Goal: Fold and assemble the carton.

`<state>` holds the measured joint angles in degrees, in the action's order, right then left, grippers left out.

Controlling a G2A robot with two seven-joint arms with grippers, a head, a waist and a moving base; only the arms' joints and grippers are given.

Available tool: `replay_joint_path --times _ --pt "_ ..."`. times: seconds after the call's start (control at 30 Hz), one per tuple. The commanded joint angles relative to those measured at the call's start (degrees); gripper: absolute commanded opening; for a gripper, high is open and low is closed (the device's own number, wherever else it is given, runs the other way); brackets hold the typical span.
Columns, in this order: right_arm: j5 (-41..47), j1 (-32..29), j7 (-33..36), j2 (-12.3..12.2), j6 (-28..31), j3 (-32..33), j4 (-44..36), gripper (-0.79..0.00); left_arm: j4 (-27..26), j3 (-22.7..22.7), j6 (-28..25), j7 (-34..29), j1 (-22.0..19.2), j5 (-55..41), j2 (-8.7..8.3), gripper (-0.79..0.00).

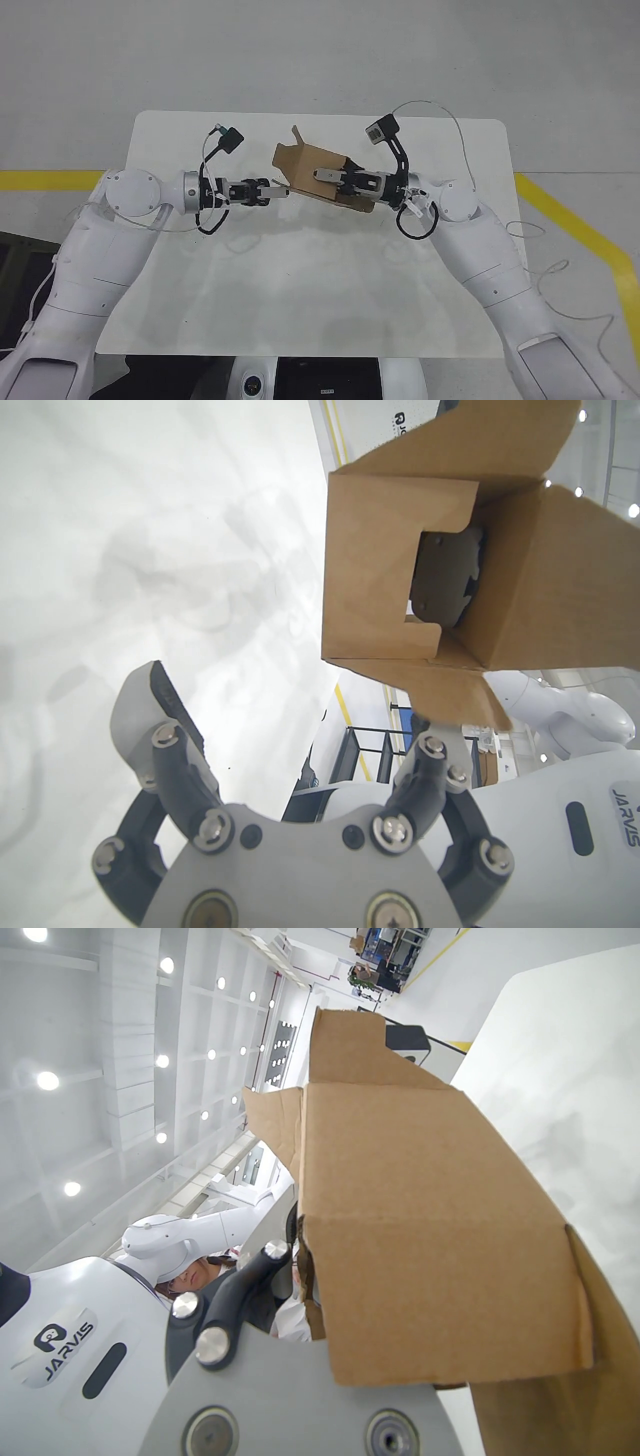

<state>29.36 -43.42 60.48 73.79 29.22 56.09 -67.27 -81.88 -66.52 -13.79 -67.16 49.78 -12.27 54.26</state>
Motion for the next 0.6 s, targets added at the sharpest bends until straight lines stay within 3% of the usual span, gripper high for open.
replay_joint_path --times 0.0,0.57 --pt "-0.31 -0.05 0.97 -0.09 -0.45 0.10 -0.09 -0.785 0.28 -0.29 -0.06 -0.22 -0.01 -0.10 -0.08 0.000" --pt "-0.31 -0.12 4.51 0.19 -2.08 -1.07 -0.49 -0.785 -0.30 0.21 -0.40 -0.75 0.33 -0.35 -0.13 0.000"
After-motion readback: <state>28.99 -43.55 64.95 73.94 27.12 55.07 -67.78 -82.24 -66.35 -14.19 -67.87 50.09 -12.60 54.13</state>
